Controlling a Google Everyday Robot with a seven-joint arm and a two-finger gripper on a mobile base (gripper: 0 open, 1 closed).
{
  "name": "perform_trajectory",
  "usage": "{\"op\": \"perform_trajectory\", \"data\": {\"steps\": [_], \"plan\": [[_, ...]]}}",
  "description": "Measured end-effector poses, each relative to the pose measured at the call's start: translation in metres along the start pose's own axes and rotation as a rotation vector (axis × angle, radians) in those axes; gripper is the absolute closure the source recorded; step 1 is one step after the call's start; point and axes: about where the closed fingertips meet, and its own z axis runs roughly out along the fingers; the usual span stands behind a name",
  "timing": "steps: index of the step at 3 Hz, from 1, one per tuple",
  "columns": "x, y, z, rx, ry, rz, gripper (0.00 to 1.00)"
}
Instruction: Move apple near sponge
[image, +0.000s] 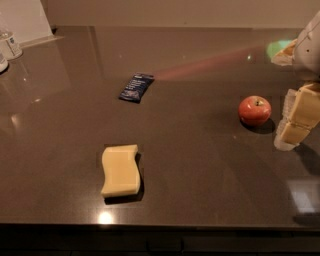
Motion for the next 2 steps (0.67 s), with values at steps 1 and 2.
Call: {"op": "perform_trajectory", "data": {"steps": [1, 2], "plan": [[0.0, 0.0, 0.0, 0.0, 0.0, 0.0, 0.0], [-0.0042, -0.0042, 0.0037, -0.01, -0.019, -0.003, 0.0]]}}
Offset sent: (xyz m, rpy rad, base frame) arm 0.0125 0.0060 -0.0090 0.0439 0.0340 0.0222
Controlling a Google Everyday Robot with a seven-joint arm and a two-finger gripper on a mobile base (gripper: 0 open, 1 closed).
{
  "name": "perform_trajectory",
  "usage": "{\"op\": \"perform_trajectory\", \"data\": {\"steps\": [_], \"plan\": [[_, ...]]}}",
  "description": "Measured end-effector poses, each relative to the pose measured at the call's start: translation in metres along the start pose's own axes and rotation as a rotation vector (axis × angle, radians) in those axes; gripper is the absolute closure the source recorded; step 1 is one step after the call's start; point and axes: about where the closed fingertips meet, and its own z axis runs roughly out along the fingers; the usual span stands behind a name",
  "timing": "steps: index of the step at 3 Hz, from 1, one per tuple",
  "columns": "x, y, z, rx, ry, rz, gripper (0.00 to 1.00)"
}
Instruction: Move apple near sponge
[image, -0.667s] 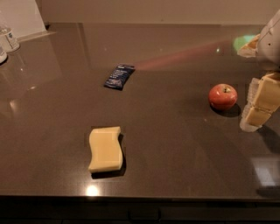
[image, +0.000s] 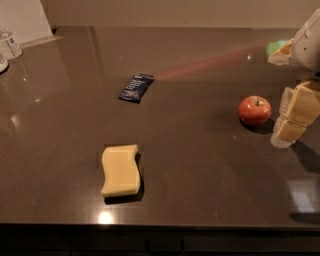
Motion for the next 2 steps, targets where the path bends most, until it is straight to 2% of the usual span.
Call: {"op": "perform_trajectory", "data": {"steps": [1, 2], "plan": [[-0.004, -0.008, 0.01, -0.021, -0.023, 0.014, 0.0], [-0.005, -0.028, 0.041, -0.028, -0.06, 0.061, 0.0]]}}
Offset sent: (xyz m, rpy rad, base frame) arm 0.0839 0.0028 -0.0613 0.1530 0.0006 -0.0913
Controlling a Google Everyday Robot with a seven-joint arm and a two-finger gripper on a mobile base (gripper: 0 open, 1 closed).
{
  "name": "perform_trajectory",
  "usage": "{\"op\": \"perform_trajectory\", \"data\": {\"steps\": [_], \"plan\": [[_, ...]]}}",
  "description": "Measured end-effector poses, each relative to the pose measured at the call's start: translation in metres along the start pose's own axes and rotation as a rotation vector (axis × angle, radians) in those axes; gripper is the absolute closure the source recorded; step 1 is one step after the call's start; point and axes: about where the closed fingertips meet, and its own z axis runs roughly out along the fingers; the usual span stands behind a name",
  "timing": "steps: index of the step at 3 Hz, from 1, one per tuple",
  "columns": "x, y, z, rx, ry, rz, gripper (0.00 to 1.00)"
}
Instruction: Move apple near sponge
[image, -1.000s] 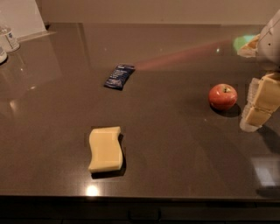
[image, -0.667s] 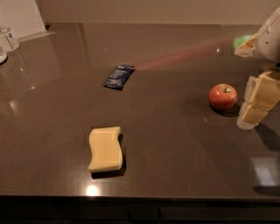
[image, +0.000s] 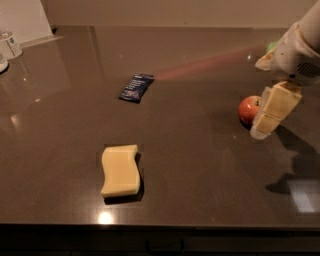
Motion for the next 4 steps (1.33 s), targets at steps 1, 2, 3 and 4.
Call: {"op": "perform_trajectory", "data": {"steps": [1, 2, 3, 4], "plan": [[0.005, -0.026, 0.029, 0.032, -0.033, 0.057, 0.0], [0.012, -0.051, 0.049, 0.058, -0.052, 0.097, 0.0], [0.024, -0.067, 0.063, 0.06, -0.034, 0.101, 0.0], [0.04, -0.074, 0.077, 0.034, 0.017, 0.087, 0.0]]}}
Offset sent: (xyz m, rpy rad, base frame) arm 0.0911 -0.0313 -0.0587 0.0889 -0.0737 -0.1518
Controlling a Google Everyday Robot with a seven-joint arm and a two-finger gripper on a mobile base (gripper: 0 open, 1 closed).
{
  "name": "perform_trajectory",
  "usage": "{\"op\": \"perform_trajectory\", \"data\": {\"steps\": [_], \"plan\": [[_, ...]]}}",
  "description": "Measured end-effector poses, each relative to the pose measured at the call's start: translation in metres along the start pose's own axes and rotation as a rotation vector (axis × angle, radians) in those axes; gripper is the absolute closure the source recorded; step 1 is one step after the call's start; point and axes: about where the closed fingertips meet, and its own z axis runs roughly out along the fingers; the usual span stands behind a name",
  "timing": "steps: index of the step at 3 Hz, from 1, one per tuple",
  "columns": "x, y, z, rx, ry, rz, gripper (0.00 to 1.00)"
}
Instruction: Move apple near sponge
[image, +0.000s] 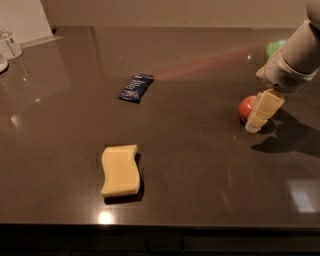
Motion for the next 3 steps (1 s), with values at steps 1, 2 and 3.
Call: {"op": "perform_trajectory", "data": {"steps": [1, 2, 3], "plan": [[0.013, -0.001, 0.013, -0.035, 0.044, -0.015, 0.0], [0.017, 0.006, 0.02, -0.078, 0.065, -0.039, 0.17], [0.017, 0.011, 0.023, -0.124, 0.071, -0.053, 0.39]]}}
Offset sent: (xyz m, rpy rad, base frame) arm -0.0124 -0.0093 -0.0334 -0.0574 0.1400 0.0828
